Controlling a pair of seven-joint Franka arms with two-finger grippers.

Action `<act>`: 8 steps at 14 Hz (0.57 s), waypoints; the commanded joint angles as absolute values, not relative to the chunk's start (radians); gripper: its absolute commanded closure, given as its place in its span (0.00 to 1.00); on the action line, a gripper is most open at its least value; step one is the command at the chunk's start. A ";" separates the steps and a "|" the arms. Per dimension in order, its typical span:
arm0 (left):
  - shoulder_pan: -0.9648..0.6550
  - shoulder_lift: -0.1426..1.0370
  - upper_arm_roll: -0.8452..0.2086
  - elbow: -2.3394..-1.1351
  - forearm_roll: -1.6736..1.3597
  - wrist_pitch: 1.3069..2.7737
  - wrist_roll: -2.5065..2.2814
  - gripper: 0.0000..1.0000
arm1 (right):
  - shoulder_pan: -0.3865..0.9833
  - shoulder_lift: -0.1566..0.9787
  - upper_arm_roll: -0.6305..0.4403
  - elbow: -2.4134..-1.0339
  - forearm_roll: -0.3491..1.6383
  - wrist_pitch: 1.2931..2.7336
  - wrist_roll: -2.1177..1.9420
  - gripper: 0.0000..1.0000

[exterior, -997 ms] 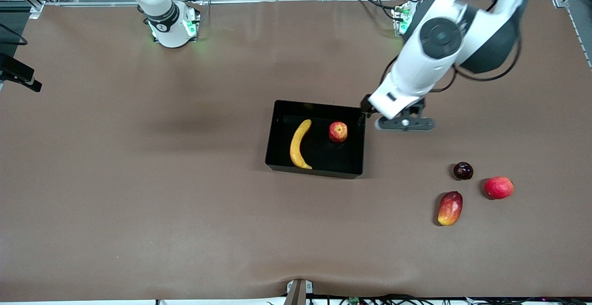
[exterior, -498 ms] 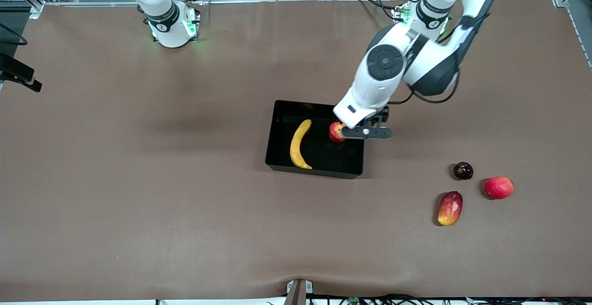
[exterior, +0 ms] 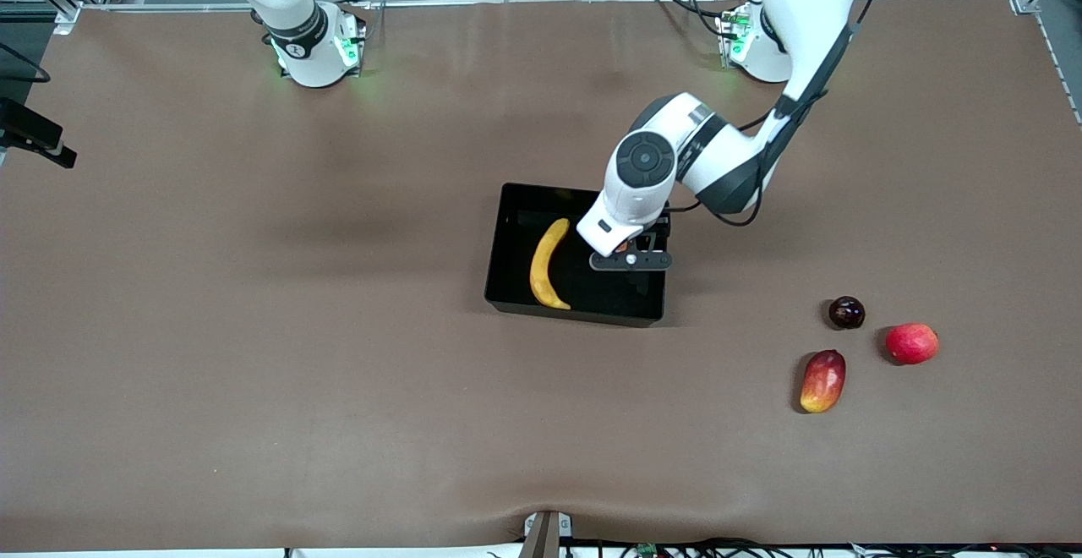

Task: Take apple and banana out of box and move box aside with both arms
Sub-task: 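Lower the left gripper into the tray and grasp the red apple, then lift the red apple out and carry it beside the mango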

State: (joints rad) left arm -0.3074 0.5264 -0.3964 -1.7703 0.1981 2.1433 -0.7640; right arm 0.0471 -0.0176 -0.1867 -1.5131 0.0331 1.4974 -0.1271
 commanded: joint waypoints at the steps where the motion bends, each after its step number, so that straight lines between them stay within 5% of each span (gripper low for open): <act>1: -0.324 0.572 -0.397 -1.761 0.247 2.189 -0.830 0.00 | 0.046 -0.015 -0.186 -1.503 0.031 1.493 -0.133 0.00; 8: -0.342 0.643 -0.396 -1.773 0.249 2.209 -0.874 0.00 | 0.044 -0.015 -0.186 -1.503 0.031 1.493 -0.133 0.00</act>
State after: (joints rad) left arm -0.3351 0.6373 -0.3968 -1.7704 0.2222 2.2007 -0.8363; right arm 0.0470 -0.0176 -0.1867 -1.5131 0.0331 1.4974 -0.1271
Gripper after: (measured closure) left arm 0.000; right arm 0.000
